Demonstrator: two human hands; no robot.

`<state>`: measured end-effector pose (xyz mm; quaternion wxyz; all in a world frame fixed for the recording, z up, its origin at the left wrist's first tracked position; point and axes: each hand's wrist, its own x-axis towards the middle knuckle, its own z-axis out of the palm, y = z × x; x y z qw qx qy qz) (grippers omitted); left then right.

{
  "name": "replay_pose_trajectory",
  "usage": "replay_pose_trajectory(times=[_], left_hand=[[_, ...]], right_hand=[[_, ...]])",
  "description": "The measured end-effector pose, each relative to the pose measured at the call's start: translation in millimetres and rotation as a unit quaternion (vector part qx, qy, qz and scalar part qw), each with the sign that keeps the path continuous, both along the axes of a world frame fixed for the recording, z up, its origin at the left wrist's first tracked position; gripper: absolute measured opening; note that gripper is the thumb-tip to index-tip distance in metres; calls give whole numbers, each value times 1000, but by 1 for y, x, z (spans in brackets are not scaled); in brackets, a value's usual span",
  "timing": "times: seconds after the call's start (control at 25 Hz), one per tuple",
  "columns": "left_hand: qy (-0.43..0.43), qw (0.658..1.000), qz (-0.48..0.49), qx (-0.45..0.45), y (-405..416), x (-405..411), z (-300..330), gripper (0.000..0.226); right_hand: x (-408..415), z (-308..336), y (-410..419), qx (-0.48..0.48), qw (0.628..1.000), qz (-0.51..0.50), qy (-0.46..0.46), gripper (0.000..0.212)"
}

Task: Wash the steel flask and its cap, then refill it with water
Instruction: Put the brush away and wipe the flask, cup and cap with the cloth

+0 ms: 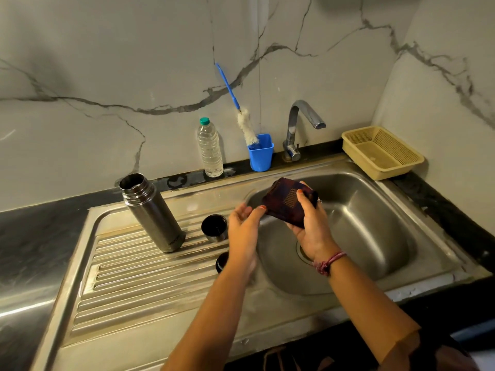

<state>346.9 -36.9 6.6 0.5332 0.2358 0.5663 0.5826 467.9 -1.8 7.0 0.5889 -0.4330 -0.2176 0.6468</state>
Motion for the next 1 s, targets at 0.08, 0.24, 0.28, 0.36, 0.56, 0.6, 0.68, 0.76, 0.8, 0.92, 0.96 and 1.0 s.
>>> replay_pose_trajectory(times=[0.08, 0.24, 0.28, 0.36, 0.56, 0.6, 0.68, 0.76, 0.8, 0.92, 0.96, 1.0], left_hand=[[-135, 989, -45, -45, -4, 17, -9, 31], [-233, 964, -125, -25, -7, 45, -5, 48], [-240, 963, -123, -9, -6, 52, -2, 47], [-240, 966, -99, 2, -4, 65, 2, 42], [-265, 964, -13, 16, 10, 107, 9, 46], [-285, 958, -8, 23, 14, 114, 11, 48], [-310, 950, -16, 27, 22, 125, 15, 51], [-303, 952, -43, 17, 31, 134, 16, 50], [-296, 954, -55, 10, 34, 138, 16, 48], [-283, 955, -93, -1, 43, 153, 18, 47], [-271, 956, -111, 4, 45, 158, 20, 45], [-252, 958, -133, 11, 48, 161, 21, 45]], right_hand=[[6, 6, -4, -4, 1000, 6, 15, 36], [25, 10, -10, -11, 999, 38, 37, 43], [31, 11, -10, -8, 998, 45, 37, 45], [41, 12, -6, -1, 998, 54, 23, 44], [87, 18, 11, 17, 987, 119, -110, 35], [98, 20, 14, 24, 980, 136, -142, 31], [121, 23, 21, 54, 961, 152, -225, 26], [145, 24, 34, 111, 933, 143, -311, 33], [157, 23, 40, 144, 915, 153, -344, 38], [180, 21, 53, 198, 877, 251, -360, 49], [185, 20, 55, 189, 876, 280, -344, 52], [188, 19, 55, 174, 882, 299, -322, 54]])
